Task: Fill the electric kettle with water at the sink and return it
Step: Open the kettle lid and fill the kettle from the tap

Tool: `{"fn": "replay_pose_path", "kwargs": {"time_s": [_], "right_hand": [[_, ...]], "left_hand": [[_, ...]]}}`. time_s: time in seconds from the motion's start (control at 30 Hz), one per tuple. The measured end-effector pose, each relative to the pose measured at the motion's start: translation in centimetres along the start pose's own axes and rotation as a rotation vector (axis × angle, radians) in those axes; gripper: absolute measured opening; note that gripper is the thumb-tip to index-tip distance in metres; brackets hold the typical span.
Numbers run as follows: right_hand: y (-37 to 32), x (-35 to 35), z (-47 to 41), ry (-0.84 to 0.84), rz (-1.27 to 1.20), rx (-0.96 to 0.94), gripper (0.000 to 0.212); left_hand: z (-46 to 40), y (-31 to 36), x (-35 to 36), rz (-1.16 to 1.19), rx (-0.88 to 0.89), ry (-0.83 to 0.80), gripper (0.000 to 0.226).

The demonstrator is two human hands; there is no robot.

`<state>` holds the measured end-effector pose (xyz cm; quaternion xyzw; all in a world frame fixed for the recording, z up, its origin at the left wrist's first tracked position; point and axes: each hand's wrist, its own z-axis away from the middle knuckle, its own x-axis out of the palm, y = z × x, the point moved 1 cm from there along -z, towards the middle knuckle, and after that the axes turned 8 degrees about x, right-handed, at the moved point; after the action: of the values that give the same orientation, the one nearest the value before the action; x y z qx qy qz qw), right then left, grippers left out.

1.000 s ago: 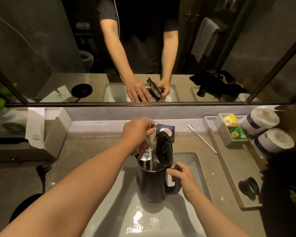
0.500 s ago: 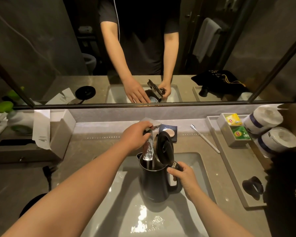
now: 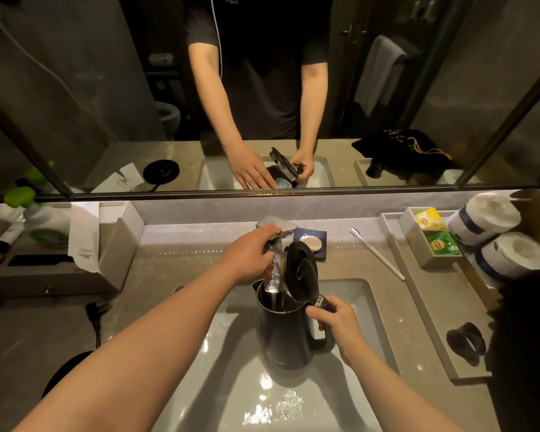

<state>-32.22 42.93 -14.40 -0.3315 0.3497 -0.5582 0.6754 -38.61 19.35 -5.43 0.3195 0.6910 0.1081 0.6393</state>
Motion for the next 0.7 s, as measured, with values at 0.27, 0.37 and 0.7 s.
{"fn": "replay_pose_path", "kwargs": {"time_s": [0.27,0.37,0.7], "right_hand": [[0.20,0.07,-0.13,0.000,-0.028,-0.014,0.019],[0.45,0.04,-0.27,0.003,-0.037,-0.020,0.020],[0.63,0.03,-0.02,0.018,-0.070,-0.037,0.055]], "left_hand": [[-0.15,-0.49,0.29,-0.011,-0.036,-0.028,0.059],[-0.11,-0.54,0.33,-0.014,-0.051,-0.037,0.061],[0.03,0.01,0.11,-0.023,-0.041,-0.038,0.061]]}}
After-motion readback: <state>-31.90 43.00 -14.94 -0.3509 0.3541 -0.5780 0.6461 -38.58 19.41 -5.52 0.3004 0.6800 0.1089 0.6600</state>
